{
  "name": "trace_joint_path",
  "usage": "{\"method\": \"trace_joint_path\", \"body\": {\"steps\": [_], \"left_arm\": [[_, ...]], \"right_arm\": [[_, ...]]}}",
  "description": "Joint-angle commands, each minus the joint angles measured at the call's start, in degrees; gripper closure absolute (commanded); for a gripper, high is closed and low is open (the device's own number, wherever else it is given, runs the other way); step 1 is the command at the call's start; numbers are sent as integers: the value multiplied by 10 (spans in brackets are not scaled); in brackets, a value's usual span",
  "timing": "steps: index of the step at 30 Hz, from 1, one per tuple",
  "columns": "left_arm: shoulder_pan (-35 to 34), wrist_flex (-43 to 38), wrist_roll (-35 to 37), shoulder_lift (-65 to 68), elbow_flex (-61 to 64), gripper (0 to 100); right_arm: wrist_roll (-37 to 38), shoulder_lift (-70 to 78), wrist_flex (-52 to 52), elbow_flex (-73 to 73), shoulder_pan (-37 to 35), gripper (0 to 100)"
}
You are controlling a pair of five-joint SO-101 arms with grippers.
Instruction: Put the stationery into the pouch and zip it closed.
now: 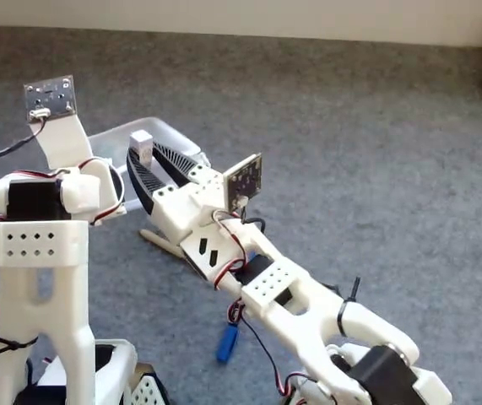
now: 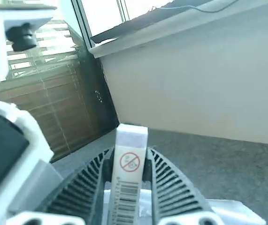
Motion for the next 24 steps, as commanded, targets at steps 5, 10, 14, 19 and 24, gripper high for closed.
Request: {"method": "trace_joint_path", "body": {"steps": [5, 10, 14, 19, 24], "left_arm": [[46, 38, 50, -11, -121, 993], [47, 48, 75, -8, -173, 993], [47, 55, 91, -7, -204, 993], [62, 50, 111, -7, -220, 993], [71, 50, 111, -7, -208, 993]], "right_arm": [[9, -2, -84, -36, 52, 980], [37, -3, -94, -24, 51, 980], [116, -2, -143, -2, 37, 980], [136, -2, -197, 41, 21, 980], [136, -2, -198, 60, 20, 975]]}}
